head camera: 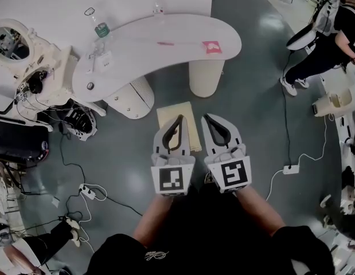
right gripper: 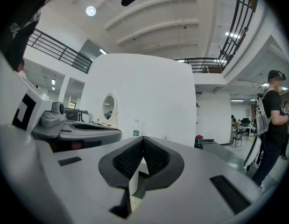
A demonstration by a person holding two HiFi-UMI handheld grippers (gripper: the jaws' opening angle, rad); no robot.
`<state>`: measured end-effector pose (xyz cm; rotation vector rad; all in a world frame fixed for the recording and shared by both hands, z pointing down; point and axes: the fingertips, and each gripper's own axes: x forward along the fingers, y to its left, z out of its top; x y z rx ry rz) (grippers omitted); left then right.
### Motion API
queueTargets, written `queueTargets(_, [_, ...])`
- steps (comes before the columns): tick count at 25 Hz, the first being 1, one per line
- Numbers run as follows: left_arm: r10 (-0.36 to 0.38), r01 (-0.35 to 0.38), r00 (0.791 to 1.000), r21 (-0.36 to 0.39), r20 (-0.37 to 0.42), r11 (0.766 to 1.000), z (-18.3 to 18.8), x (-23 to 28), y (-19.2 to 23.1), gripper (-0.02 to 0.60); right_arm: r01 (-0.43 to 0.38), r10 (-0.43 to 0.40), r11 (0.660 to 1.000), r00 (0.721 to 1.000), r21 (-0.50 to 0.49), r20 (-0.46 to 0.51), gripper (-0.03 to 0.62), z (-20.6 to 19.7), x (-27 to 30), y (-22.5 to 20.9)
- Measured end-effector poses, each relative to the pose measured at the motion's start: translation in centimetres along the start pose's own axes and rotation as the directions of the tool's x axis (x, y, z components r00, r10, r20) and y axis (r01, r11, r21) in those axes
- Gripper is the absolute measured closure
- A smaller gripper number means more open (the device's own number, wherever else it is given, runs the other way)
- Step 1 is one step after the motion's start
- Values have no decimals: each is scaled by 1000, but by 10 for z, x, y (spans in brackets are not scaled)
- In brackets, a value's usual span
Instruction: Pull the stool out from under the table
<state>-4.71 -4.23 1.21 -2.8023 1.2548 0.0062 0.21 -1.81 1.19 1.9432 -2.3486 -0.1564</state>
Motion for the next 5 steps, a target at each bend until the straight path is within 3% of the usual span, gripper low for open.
queueTargets(5, [-3,3,1000,-8,-5,1000,-2,-5,-6,575,-1,1,1000,1000,-2,3,588,0,-5,1])
